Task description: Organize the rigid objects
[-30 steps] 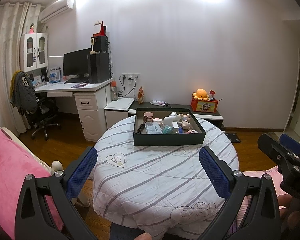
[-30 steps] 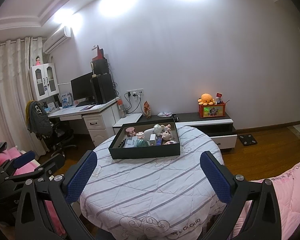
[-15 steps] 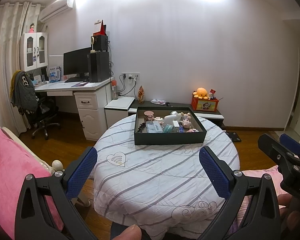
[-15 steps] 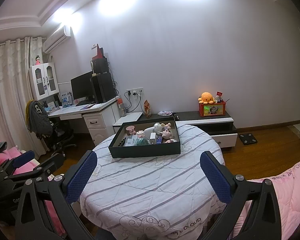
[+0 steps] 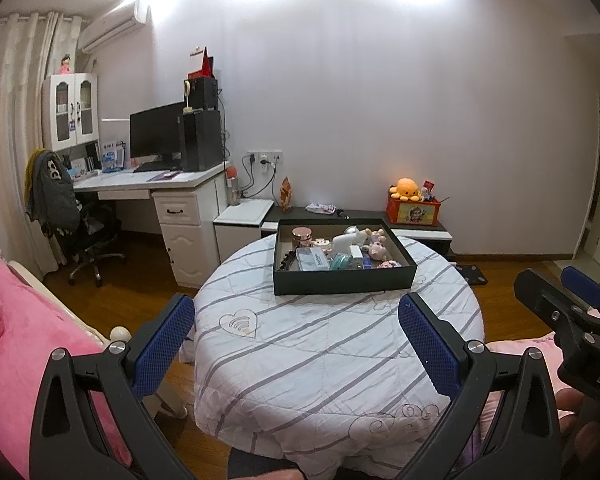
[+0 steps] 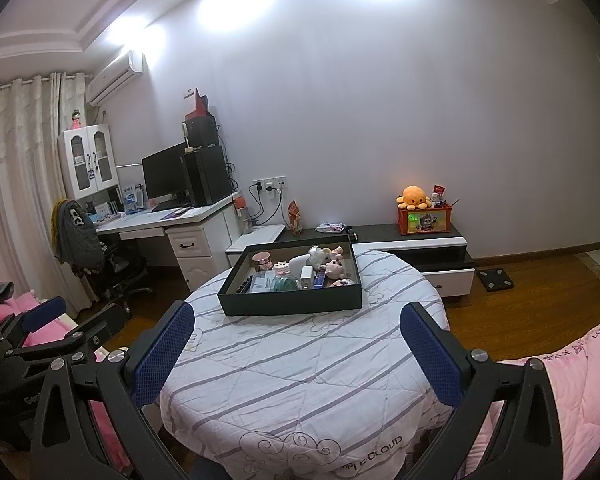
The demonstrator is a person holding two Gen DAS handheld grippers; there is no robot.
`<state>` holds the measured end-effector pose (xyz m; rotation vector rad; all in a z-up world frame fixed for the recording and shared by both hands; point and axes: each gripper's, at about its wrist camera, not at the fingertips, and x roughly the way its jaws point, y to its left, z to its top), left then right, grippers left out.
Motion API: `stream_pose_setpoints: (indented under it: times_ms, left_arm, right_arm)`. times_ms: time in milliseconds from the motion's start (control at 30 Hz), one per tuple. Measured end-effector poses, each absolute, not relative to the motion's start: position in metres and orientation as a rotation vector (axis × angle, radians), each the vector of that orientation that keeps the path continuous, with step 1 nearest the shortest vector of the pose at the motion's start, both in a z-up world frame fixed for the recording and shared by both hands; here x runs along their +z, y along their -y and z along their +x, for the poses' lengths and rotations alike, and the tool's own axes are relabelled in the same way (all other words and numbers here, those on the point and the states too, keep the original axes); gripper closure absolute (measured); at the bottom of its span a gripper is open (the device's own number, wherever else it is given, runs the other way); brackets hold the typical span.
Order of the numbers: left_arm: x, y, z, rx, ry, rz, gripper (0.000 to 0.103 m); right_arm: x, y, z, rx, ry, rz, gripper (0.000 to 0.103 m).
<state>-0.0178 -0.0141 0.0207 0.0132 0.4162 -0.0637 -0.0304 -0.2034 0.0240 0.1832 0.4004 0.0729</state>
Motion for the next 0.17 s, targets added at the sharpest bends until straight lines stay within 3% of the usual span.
stream_pose_setpoints:
  times_ms: [167]
  left_arm:
    - [0.0240,0.0122,-0.0205,-0.067,-0.403,0.004,0.000]
  right_arm:
    - [0.0247,0.2022,-0.0303,0.073,-0.400,0.184,0.000]
